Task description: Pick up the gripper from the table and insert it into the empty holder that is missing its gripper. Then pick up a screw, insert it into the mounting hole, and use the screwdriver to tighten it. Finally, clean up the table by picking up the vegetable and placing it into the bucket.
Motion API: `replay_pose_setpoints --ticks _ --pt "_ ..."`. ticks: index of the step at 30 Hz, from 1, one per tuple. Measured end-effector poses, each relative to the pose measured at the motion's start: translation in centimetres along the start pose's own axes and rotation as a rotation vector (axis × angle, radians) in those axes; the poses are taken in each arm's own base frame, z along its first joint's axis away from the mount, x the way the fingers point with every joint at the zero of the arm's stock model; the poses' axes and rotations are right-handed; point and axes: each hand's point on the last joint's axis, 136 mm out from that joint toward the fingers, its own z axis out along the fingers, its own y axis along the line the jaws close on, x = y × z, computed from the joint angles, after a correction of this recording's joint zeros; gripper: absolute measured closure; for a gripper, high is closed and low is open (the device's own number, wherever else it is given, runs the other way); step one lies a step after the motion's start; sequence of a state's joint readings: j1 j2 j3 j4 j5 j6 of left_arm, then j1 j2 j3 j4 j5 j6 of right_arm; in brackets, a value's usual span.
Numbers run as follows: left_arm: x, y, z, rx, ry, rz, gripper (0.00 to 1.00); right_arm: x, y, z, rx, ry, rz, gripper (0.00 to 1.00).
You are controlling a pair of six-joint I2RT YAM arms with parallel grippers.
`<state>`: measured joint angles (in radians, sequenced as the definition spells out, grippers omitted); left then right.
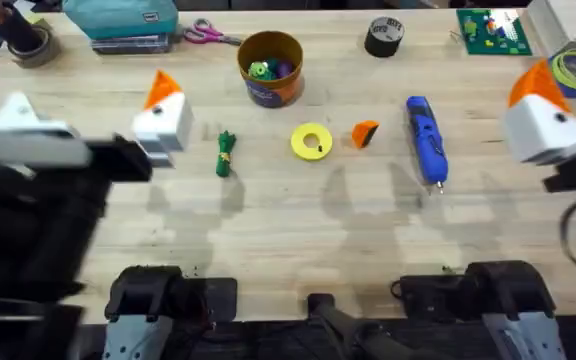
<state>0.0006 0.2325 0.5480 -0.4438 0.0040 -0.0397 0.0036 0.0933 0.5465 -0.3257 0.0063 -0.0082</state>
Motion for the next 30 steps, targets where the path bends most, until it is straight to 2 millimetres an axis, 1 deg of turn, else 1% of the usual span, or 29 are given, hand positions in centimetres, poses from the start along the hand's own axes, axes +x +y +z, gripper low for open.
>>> replay_pose_setpoints --ticks 2,4,6,9,13,16,18,20,23,27,30 --pt "-1.0 0.0 0.1 -0.003 0.077 0.0 0.015 -0.4 0.0 -0.1 -0.001 0.085 0.002 0.004" --pt "-1.6 -0.1 0.5 -0.006 0.163 -0.001 0.016 -0.3 0.0 0.2 -0.001 0.174 0.004 0.004" --pt "-2.0 -0.1 1.2 -0.01 0.25 -0.002 0.015 0.2 0.0 0.7 -0.002 0.288 0.007 0.004" --pt "-1.9 -0.1 2.4 -0.015 0.377 -0.002 0.015 1.4 0.0 1.9 -0.004 0.466 0.012 0.004" --pt "-0.5 0.0 4.2 -0.022 0.547 -0.003 0.016 3.5 -0.1 3.2 -0.006 0.697 0.018 0.005" --pt "1.4 0.0 5.6 -0.024 0.665 -0.004 0.015 4.9 -0.1 4.2 -0.008 0.831 0.022 0.004" --pt "2.8 0.1 6.1 -0.026 0.739 -0.005 0.015 5.7 0.0 4.7 -0.011 0.899 0.024 0.004" --pt "4.3 0.1 6.6 -0.029 0.802 -0.005 0.015 6.3 0.0 5.0 -0.013 0.956 0.024 0.006" --pt "5.8 0.2 7.1 -0.029 0.867 -0.007 0.016 7.5 0.0 5.3 -0.014 1.022 0.026 0.006" --pt "6.9 0.2 7.6 -0.03 0.912 -0.007 0.015 8.8 0.0 5.7 -0.015 1.084 0.027 0.004" --pt "7.4 0.2 7.9 -0.031 0.932 -0.007 0.015 9.4 0.0 6.0 -0.017 1.108 0.026 0.004"
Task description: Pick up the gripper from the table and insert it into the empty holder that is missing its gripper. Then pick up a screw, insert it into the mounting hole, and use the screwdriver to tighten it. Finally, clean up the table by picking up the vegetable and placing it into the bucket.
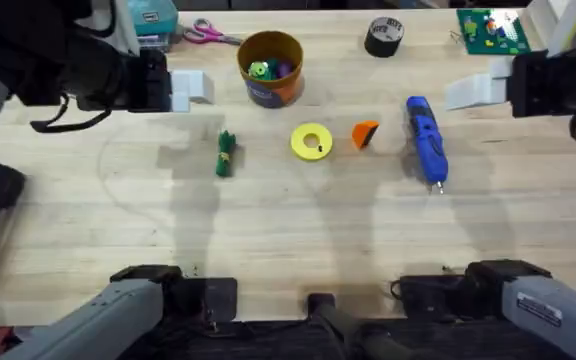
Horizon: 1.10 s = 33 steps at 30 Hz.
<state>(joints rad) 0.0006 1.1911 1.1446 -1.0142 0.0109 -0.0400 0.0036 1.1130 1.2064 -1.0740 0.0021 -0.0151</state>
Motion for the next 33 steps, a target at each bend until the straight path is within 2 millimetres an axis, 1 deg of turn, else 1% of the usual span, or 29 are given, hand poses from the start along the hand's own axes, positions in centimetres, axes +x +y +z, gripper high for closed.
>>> replay_pose_setpoints --ticks 5,9,10,14,17,19,25,30,33 --pt "0.4 -0.1 0.7 0.004 0.035 0.0 0.015 0.0 0.0 0.5 0.0 0.019 0.0 0.005" --pt "0.9 -0.6 1.4 0.018 0.078 0.008 0.015 0.0 0.0 0.8 0.0 0.03 0.0 0.005" --pt "1.2 -0.9 1.6 0.022 0.095 0.013 0.015 0.0 0.0 0.8 0.0 0.028 0.0 0.005" --pt "2.3 -3.1 2.9 0.051 0.169 0.039 0.015 -0.1 0.0 0.8 0.0 0.025 0.0 0.004" --pt "3.2 -4.7 4.2 0.063 0.235 0.045 0.015 -0.1 0.0 0.8 0.0 0.024 0.0 0.005" --pt "3.7 -5.2 5.1 0.064 0.273 0.04 0.015 -0.1 0.0 0.8 0.0 0.024 0.0 0.004" --pt "4.8 -5.3 8.4 0.05 0.327 0.012 0.015 -0.1 0.0 0.8 0.0 0.024 0.0 0.004" --pt "6.9 -5.1 11.7 0.038 0.386 0.011 0.015 -0.1 0.0 0.8 0.0 0.024 0.0 0.004" --pt "8.5 -4.9 13.2 0.027 0.444 0.013 0.015 -0.1 0.0 0.8 0.0 0.024 0.0 0.005"
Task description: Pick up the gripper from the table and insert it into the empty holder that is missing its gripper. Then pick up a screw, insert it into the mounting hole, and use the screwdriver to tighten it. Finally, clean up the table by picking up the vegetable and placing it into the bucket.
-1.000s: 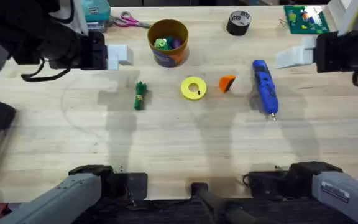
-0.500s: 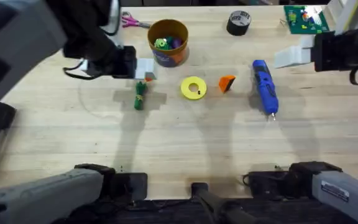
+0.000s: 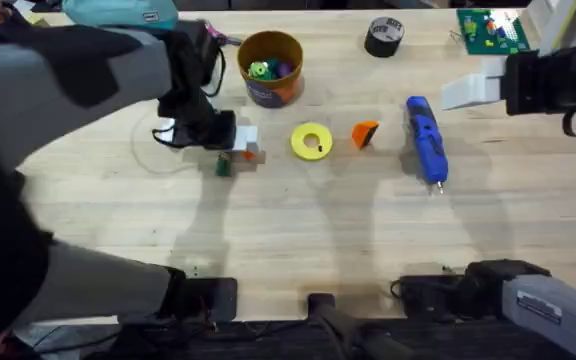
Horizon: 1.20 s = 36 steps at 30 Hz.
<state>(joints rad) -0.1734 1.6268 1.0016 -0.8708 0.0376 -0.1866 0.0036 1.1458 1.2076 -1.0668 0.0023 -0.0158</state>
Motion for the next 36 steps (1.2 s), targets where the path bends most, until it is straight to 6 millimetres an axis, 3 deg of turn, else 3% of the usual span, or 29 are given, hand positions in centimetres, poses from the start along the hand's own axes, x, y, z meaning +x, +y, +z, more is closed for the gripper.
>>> replay_pose_setpoints --ticks 4,7,9,13,14,25,28,31,36 --pt "-0.1 -0.2 1.0 0.016 0.02 0.008 0.011 0.0 0.0 0.0 0.0 0.0 0.0 0.004" --pt "-0.2 -0.6 1.1 0.038 0.02 0.016 0.153 0.0 0.0 0.0 0.0 -0.001 0.0 0.004" --pt "-0.2 -1.1 1.1 0.06 0.02 0.024 0.327 0.0 0.0 0.0 0.0 -0.001 0.0 0.004" --pt "-0.4 -2.3 1.0 0.113 0.015 0.031 0.92 0.0 0.0 0.0 0.0 -0.001 0.0 0.004" --pt "-0.4 -2.4 0.9 0.117 0.014 0.035 0.977 0.0 0.0 0.0 0.0 -0.001 0.0 0.005" --pt "-0.5 -2.4 0.8 0.118 0.01 0.033 0.991 0.0 0.0 0.0 0.0 -0.001 0.0 0.005" --pt "-0.7 -1.6 0.5 0.079 -0.011 0.029 0.991 0.0 0.0 0.0 0.0 -0.001 0.0 0.004" --pt "-0.7 -0.9 -0.8 0.054 -0.039 0.021 0.991 0.0 0.0 0.0 0.0 0.0 0.0 0.004" --pt "-0.5 -0.7 -4.9 0.054 -0.134 0.025 0.991 0.0 0.0 0.0 0.0 0.0 0.0 0.005"
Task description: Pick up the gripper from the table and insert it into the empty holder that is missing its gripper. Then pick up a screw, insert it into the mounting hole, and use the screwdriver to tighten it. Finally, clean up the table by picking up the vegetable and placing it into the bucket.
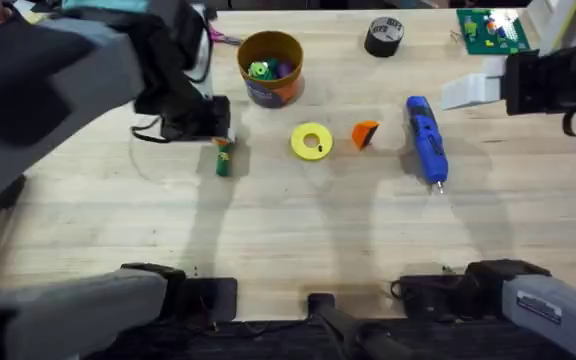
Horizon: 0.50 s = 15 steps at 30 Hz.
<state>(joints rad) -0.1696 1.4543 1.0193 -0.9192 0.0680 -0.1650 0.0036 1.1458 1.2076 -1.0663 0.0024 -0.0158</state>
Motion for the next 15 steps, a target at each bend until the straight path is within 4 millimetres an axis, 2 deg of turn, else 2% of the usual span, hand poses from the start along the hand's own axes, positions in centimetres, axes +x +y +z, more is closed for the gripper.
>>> replay_pose_setpoints --ticks 5,15 --pt "-0.7 -0.3 -4.6 0.013 -0.137 0.009 0.991 0.0 0.0 0.0 0.0 0.0 0.0 0.005" --pt "-0.8 -0.8 -13.1 0.057 -0.42 0.026 0.991 0.2 0.0 0.0 0.0 0.007 0.0 0.004"
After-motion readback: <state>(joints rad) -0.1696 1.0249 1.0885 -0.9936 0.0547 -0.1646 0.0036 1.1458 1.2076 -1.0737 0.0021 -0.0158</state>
